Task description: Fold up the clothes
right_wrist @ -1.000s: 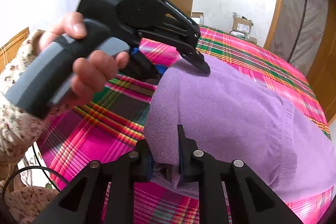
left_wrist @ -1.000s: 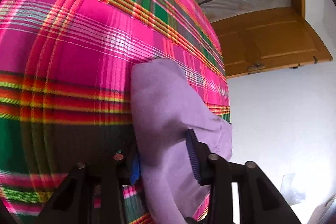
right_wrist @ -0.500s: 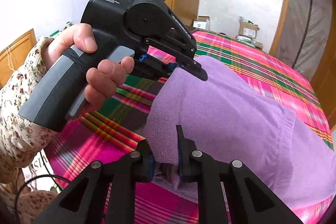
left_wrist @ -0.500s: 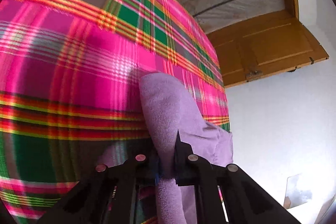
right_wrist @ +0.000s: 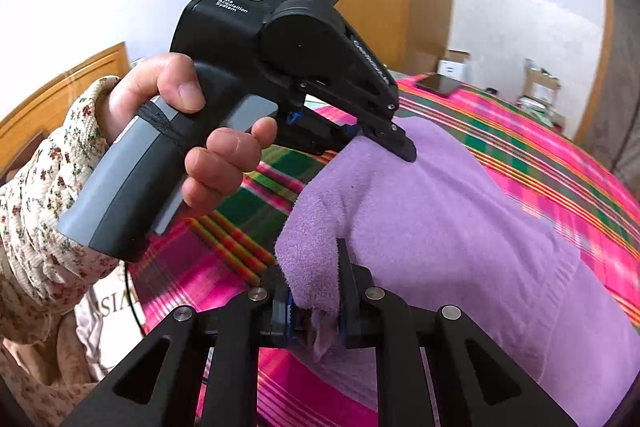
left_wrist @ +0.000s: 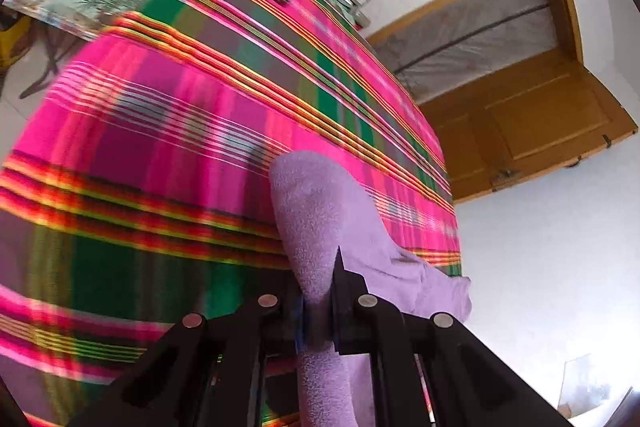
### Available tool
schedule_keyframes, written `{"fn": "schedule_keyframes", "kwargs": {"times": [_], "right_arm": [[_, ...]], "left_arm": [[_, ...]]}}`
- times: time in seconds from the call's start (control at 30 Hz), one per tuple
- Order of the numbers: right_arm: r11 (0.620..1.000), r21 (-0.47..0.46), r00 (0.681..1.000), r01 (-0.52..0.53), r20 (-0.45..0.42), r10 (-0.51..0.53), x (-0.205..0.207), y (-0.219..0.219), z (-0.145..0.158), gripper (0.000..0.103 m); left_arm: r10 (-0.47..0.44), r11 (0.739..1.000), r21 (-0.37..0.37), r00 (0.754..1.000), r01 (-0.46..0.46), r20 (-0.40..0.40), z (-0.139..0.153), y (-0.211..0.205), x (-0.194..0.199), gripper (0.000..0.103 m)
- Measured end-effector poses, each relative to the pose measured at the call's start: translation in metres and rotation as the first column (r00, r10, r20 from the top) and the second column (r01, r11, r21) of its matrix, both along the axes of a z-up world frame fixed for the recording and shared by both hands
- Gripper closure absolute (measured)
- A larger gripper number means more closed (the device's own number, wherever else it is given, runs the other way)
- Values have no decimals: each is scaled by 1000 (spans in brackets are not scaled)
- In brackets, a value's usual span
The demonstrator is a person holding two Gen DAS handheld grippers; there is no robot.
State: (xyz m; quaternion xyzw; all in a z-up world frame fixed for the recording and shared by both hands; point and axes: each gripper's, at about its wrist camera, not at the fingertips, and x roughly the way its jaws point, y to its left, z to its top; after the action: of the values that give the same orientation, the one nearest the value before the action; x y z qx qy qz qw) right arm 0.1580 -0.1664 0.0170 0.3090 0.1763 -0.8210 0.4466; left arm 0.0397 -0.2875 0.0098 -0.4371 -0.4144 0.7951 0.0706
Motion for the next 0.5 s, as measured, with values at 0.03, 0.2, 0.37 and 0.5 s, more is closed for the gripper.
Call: {"fn": "schedule_keyframes", "kwargs": {"times": [0.03, 0.2, 0.37, 0.5], "right_arm": [[1000, 0, 1000, -12, -1, 12, 2, -4, 1, 87], [998, -14, 998, -67, 11, 68, 9, -23, 4, 87], [995, -24, 993, -92, 65, 94, 2, -34, -3, 87], [996, -2, 992, -89, 95, 89, -1, -39, -14, 87]], "left_arm": [[10, 1000, -2, 1000, -10, 1, 1, -5, 3, 94], [43, 999, -31, 999, -43, 11, 4, -20, 14, 94], [50, 998, -43, 998, -48, 44, -7, -20, 10, 93], [57, 998, -43, 996, -55, 69, -20, -24, 7, 89]]}}
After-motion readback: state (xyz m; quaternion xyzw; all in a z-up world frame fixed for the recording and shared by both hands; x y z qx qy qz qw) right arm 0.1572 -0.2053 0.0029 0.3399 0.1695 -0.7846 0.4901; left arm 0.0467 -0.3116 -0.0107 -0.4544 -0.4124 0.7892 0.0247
